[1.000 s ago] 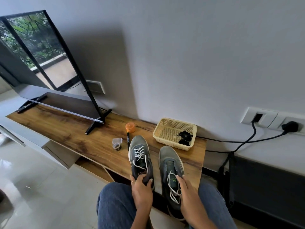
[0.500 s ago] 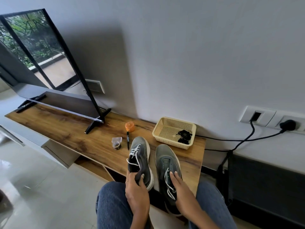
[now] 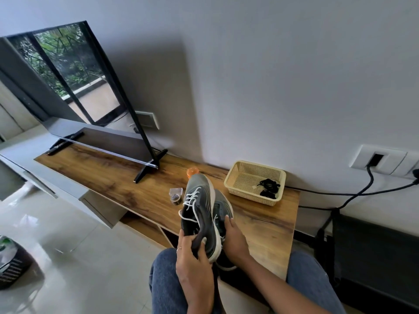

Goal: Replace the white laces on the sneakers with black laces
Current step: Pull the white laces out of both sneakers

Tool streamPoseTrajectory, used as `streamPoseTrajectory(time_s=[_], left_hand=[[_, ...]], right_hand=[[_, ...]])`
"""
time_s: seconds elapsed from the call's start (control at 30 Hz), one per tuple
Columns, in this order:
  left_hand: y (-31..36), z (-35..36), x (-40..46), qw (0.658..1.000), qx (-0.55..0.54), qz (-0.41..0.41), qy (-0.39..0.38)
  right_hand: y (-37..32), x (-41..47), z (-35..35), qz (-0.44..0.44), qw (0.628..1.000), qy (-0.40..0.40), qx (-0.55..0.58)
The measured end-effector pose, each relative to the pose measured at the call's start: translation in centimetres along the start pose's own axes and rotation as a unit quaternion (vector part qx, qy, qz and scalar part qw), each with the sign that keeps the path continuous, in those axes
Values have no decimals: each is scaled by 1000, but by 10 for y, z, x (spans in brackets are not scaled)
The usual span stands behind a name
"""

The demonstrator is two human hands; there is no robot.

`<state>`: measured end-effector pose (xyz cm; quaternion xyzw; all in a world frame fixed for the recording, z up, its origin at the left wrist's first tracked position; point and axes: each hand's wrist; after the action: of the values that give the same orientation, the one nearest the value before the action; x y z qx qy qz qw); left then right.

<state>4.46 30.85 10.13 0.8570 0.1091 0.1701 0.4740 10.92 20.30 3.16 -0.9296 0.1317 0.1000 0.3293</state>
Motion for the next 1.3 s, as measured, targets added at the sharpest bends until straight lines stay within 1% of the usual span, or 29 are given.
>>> streamPoseTrajectory(time_s=[0.07,0.17,0.27,0.33,0.43,0.53,0.6,0.67,0.8,0.9,1.0,1.1,1.13,1.17,1.23,1.3], left_hand=[[1,0,-4,1000,-7,11,-7],[5,-2,-11,999,-24,38,-11],[6,-1,-20,995,-21,97,-22],[8,4,-29,989,-12,139,-49],[13,18,-47,971,0,201,-132],[20,33,-61,961,23,226,-160],[20,40,-67,950,60,239,-189],[18,46,-72,934,99,253,-231],[9,54,-89,908,160,247,-299],[-6,62,-100,897,215,234,-308],[-27,71,-109,894,223,238,-307],[-38,79,-103,902,188,266,-284],[-39,79,-101,904,168,264,-291],[-39,77,-100,911,145,255,-290],[-32,69,-94,939,104,212,-251],[-19,64,-87,960,76,153,-220]], right_hand=[[-5,10,-2,-9,999,-3,41],[-1,9,-21,-8,988,4,152],[17,-6,-54,35,971,23,237],[33,-22,-78,62,954,15,294],[45,-54,-104,63,931,-6,360],[49,-81,-117,48,910,-44,409],[53,-93,-118,57,900,-68,427],[62,-99,-113,82,900,-64,422],[74,-103,-97,145,908,-58,390],[84,-100,-83,151,917,-78,362],[91,-96,-70,148,935,-77,312],[93,-91,-61,152,954,-24,258],[91,-90,-59,150,958,8,245],[89,-90,-58,143,960,50,236],[84,-89,-57,117,957,141,226],[78,-87,-61,103,962,189,169]])
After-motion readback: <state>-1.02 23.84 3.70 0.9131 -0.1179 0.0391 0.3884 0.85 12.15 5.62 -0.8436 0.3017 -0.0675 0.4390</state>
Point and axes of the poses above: each hand's wrist, its own x-axis towards the middle knuckle, its own z-axis out of the palm, y = z × x, and after that the axes turned 3 degrees about z, right-handed
